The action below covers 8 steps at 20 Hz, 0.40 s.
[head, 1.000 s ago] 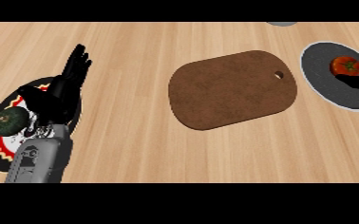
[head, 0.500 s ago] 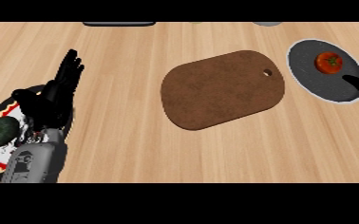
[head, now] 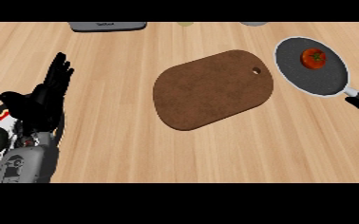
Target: Pick the tomato from the cutting board and place it in the pan
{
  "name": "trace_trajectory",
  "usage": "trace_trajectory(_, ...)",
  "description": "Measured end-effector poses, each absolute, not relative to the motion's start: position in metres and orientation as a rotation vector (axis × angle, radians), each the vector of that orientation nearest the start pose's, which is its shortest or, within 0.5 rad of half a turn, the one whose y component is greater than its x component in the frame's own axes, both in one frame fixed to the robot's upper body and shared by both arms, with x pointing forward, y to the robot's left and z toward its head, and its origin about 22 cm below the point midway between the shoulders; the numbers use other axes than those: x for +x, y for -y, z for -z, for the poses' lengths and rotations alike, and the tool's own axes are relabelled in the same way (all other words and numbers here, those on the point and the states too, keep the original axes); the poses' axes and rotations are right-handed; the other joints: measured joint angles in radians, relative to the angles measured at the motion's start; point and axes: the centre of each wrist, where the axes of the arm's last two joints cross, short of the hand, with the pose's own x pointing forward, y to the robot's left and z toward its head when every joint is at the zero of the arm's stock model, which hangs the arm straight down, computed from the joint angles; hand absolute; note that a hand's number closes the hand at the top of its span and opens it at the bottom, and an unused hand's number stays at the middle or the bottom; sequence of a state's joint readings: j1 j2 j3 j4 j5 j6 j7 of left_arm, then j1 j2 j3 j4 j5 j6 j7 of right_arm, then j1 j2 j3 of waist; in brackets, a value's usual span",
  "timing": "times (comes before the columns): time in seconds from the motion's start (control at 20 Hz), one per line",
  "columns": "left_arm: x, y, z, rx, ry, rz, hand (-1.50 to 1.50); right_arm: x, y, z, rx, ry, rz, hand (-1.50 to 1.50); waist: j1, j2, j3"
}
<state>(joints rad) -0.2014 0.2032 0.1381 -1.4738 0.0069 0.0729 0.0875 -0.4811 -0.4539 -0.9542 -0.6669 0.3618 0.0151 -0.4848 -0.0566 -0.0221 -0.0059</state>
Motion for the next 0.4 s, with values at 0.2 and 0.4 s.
trace_trajectory(0.2, 0.287, -0.293, -0.043, 0.263, 1.582, 0.005, 0.00, 0.253, 0.487, -0.007, -0.770, 1.607, 0.273, -1.50, -0.007, -0.002, -0.001)
trace_trajectory(0.4, 0.287, -0.295, -0.045, 0.257, 1.587, 0.007, 0.00, 0.230, 0.477, -0.018, -0.779, 1.589, 0.254, -1.50, -0.002, 0.001, -0.001)
